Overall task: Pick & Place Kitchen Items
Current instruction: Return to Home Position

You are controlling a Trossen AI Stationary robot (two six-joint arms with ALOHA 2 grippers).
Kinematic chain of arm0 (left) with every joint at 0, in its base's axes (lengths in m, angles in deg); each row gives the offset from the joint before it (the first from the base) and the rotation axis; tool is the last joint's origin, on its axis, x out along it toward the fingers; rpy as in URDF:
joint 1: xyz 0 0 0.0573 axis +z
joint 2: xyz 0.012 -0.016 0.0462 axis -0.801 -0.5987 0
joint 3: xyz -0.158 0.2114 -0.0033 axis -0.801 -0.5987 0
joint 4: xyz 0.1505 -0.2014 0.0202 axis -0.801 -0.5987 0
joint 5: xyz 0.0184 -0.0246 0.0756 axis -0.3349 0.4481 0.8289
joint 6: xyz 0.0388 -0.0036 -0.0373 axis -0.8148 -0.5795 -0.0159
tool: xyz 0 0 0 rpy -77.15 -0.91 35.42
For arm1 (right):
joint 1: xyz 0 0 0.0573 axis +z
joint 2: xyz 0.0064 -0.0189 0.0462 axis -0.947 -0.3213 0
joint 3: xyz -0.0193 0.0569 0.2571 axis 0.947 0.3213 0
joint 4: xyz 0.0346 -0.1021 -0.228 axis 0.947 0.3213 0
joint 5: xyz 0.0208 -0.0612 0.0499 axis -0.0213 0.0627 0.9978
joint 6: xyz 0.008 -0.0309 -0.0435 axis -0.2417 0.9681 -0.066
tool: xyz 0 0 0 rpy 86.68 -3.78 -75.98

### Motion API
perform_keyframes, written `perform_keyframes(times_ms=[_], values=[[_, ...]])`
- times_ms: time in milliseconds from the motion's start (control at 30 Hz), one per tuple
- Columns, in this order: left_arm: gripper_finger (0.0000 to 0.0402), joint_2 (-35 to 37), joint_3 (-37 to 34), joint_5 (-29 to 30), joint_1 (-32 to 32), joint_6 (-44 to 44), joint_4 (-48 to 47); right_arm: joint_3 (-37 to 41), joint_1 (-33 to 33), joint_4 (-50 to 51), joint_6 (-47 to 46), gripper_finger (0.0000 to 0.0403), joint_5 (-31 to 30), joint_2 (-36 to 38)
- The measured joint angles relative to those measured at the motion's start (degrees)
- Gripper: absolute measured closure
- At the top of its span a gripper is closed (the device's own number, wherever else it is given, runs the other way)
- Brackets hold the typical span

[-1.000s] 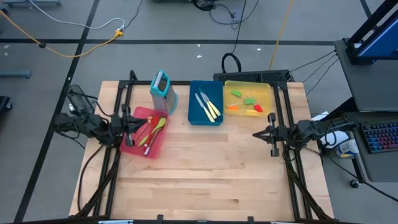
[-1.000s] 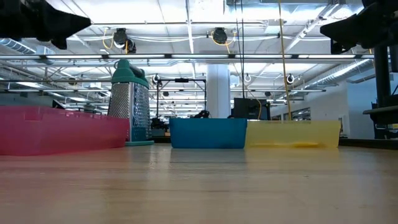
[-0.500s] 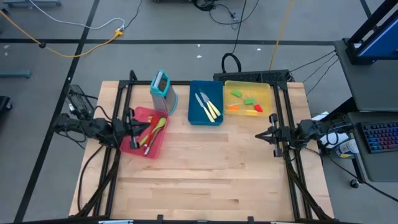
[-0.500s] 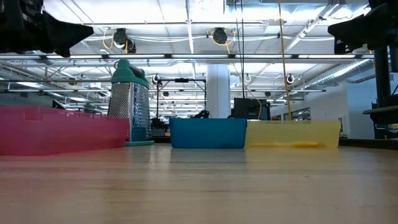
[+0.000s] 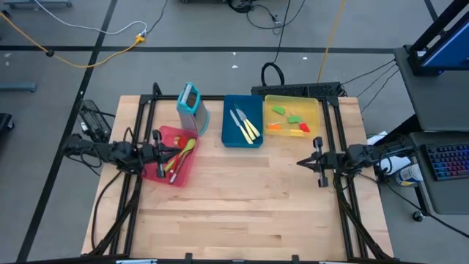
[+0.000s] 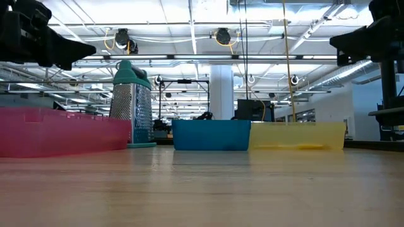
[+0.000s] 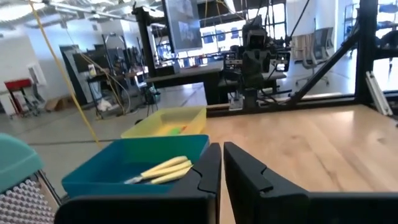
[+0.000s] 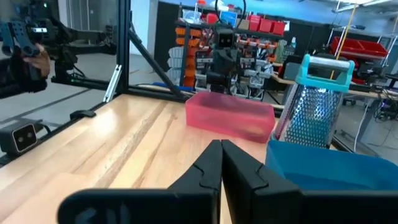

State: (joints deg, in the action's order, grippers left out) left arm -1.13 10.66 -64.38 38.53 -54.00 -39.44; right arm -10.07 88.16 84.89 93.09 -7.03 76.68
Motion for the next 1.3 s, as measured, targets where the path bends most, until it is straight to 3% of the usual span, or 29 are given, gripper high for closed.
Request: perform_keyframes(times_ms=[300,633,1300], values=[[0.0398,-0.1,0.02,-0.02,0.0,2.03,-0.23,6.13,0.02,-9.78,-0.06,0.0403,7.35,0.07],[0.0366,-0.1,-0.04,-0.07,0.0,2.1,0.71,7.39,0.0,-9.32,0.28,0.0403,7.14,-0.02],[0.0364,-0.1,-0.07,-0.07,0.0,2.16,0.77,7.56,0.0,-9.27,0.39,0.0401,7.14,-0.02]])
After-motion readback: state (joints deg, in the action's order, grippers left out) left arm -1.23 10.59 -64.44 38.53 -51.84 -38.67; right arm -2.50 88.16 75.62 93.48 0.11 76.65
